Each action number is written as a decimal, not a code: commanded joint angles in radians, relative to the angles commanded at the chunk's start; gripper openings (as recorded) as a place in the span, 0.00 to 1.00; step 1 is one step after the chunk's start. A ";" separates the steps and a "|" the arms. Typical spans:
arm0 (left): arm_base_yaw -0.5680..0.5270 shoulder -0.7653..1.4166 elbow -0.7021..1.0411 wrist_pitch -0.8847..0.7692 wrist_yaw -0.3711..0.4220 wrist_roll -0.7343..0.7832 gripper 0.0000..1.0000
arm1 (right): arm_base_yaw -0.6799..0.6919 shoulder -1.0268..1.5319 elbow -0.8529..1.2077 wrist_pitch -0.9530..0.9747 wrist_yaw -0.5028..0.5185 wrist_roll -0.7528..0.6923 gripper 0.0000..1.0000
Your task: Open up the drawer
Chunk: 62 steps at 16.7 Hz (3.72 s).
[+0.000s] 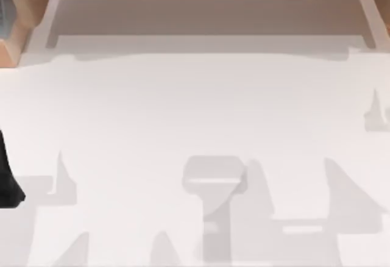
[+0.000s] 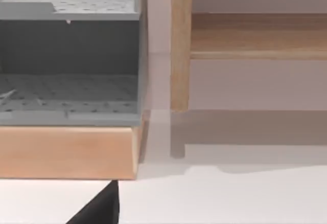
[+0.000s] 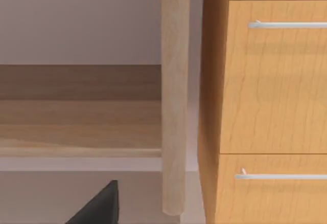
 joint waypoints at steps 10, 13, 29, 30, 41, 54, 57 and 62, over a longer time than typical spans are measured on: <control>0.000 0.000 0.000 0.000 0.000 0.000 1.00 | -0.035 0.151 0.061 0.096 -0.034 -0.002 1.00; 0.000 0.000 0.000 0.000 0.000 0.000 1.00 | -0.046 0.214 0.102 0.132 -0.046 -0.067 1.00; 0.000 0.000 0.000 0.000 0.000 0.000 1.00 | -0.203 1.194 0.642 0.560 -0.169 -1.418 1.00; 0.000 0.000 0.000 0.000 0.000 0.000 1.00 | -0.207 1.231 0.664 0.576 -0.174 -1.470 1.00; 0.000 0.000 0.000 0.000 0.000 0.000 1.00 | -0.206 1.319 0.739 0.590 -0.176 -1.573 1.00; 0.000 0.000 0.000 0.000 0.000 0.000 1.00 | -0.192 1.360 0.825 0.545 -0.161 -1.574 0.62; 0.000 0.000 0.000 0.000 0.000 0.000 1.00 | -0.192 1.360 0.825 0.545 -0.161 -1.574 0.40; 0.000 0.000 0.000 0.000 0.000 0.000 1.00 | -0.192 1.360 0.825 0.545 -0.161 -1.574 0.02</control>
